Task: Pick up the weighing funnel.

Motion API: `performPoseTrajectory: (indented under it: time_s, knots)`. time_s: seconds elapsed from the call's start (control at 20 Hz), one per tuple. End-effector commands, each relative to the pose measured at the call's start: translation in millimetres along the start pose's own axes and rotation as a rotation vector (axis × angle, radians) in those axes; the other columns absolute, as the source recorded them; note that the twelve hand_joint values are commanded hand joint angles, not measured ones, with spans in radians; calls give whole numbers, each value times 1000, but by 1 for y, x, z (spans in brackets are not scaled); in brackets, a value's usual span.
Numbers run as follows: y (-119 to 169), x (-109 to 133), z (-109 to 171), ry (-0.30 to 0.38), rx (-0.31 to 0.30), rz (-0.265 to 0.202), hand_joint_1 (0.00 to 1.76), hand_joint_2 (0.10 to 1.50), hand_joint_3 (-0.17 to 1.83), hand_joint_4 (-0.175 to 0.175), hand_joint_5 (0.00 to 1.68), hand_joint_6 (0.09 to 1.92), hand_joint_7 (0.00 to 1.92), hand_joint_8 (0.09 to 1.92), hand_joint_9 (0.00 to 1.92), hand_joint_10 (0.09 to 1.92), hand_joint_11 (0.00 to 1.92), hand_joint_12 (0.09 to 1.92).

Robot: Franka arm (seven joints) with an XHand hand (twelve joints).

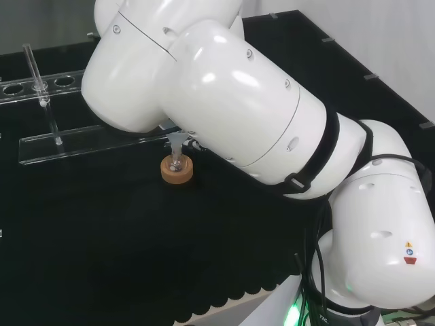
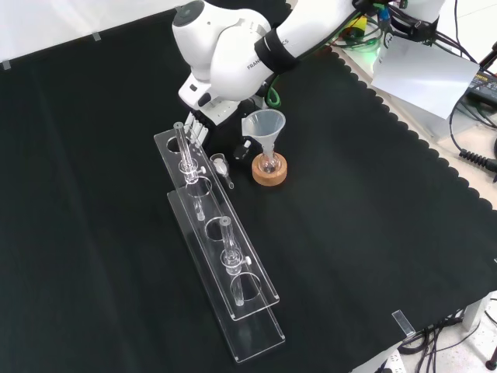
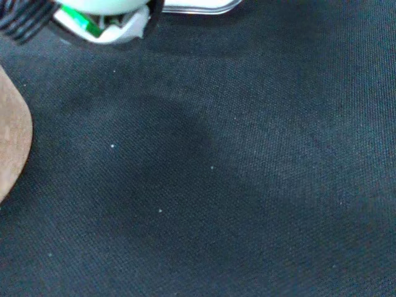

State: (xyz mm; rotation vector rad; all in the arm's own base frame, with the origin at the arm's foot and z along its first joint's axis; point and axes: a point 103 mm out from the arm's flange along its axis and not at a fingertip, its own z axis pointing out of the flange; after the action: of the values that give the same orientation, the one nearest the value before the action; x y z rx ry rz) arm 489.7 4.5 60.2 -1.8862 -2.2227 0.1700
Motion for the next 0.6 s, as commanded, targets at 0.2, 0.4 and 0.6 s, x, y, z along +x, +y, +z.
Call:
performPoseTrajectory:
  time_s: [0.2,0.4,0.6]
  knots:
    - [6,0,6,-1,13,0,855,642,579,-56,651,727,582,747,865,551,594,1252]
    - [6,0,6,-5,15,-3,854,642,581,-55,657,743,582,748,866,551,595,1253]
    - [7,1,7,-8,21,-6,854,642,582,-54,667,752,582,749,867,552,595,1253]
